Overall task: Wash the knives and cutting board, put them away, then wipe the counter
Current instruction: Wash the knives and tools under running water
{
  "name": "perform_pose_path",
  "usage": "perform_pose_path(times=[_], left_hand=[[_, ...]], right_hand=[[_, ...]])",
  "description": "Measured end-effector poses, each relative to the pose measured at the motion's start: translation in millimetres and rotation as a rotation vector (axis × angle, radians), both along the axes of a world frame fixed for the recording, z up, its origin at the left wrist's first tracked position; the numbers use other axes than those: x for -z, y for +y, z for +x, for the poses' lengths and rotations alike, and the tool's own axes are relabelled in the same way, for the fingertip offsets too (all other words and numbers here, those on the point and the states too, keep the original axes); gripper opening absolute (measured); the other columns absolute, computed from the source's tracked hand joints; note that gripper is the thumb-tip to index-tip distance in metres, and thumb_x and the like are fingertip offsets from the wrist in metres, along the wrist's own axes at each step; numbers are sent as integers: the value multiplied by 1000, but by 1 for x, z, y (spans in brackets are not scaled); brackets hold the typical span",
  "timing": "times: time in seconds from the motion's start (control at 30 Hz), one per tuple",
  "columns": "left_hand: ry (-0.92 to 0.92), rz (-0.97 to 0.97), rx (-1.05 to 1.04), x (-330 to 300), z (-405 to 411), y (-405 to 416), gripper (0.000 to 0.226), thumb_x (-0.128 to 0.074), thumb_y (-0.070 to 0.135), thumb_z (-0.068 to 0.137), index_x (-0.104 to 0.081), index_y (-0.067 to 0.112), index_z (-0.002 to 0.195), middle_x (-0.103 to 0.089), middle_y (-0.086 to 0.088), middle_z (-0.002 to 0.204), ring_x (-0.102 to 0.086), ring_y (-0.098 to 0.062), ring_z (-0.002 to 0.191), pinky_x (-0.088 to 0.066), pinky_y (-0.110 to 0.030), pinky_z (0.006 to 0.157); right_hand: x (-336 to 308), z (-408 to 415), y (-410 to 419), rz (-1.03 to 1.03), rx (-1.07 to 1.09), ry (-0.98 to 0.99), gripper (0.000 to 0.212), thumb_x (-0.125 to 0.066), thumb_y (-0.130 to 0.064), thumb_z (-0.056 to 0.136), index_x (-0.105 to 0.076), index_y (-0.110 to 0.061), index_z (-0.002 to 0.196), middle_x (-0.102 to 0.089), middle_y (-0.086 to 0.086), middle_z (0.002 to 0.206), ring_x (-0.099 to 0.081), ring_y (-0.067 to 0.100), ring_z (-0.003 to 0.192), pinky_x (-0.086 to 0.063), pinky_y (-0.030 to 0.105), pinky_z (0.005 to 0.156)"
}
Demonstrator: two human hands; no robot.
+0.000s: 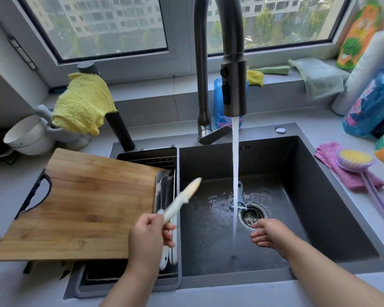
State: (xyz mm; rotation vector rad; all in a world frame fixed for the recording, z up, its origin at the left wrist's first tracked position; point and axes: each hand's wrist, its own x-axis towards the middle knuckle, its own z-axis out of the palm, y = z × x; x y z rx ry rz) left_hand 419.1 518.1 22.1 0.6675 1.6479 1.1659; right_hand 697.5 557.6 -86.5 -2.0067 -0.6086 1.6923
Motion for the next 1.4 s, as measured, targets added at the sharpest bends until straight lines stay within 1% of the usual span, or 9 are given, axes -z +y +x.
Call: perform_pose_path(times=[0.27,0.43,0.53,0.87,1.07,1.17,1.27,1.33,1.4], left_hand=[[-28,-302,263,31,73,-7,21,-56,20,93,-48,5,81,-61,-14,57,-50,-16,40,-43,-25,37],[468,-158,394,28,61,-5,23,-61,32,86,-54,13,76,-66,-3,64,-62,-19,52,-55,-35,49],[717,7,507,16,51,-8,18,-62,35,87,-53,23,77,-60,7,66,-58,-9,60,-44,-22,51],[898,122,-7,2,-22,-8,26,-70,22,83,-49,17,68,-56,1,56,-51,-18,50,-34,-26,45],[996,-73,43,37,-39,4,27,-66,23,86,-46,13,72,-52,-3,57,-45,-23,50,-30,-27,46],[1073,-170,126,41,-33,5,24,-65,30,84,-48,17,75,-55,-2,72,-48,-26,69,-37,-31,56],[1181,-90,114,40,-23,8,18,-71,24,78,-61,11,87,-58,-12,99,-47,-31,95,-41,-38,72],[1182,73,140,40,-12,13,17,-75,8,74,-63,6,86,-58,-15,97,-49,-34,93,-40,-40,76],[1138,197,225,40,2,18,18,-73,1,72,-61,8,82,-55,-7,90,-48,-26,86,-37,-34,74]], right_hand=[[0,-1,0,7,-4,-3,15,-42,-9,95,-56,-3,98,-58,14,70,-55,21,55,-42,19,43],[1,1,1,13,9,1,12,-43,-7,95,-55,-4,92,-58,14,66,-54,20,51,-39,16,40],[3,0,2,-4,10,4,12,-44,-6,94,-55,-4,90,-56,15,65,-52,21,50,-38,15,38],[10,0,4,-50,9,49,8,-41,-3,94,-46,-9,92,-43,13,60,-36,18,45,-25,12,40],[19,-8,27,-123,-46,3,19,-38,-3,95,-40,-14,79,-34,6,53,-26,12,32,-18,11,37],[25,-3,47,-133,-148,1,35,-31,0,94,-30,-17,64,-27,-2,38,-21,7,26,-13,12,32],[34,1,60,-21,-379,-220,32,-40,-6,93,-41,-17,63,-48,0,54,-47,16,49,-32,18,43],[44,4,63,74,-562,-482,24,-45,-12,89,-56,-17,68,-61,7,79,-57,22,78,-38,23,56],[57,4,65,108,-664,-557,22,-45,-13,86,-61,-17,72,-64,7,84,-58,25,84,-37,22,57]])
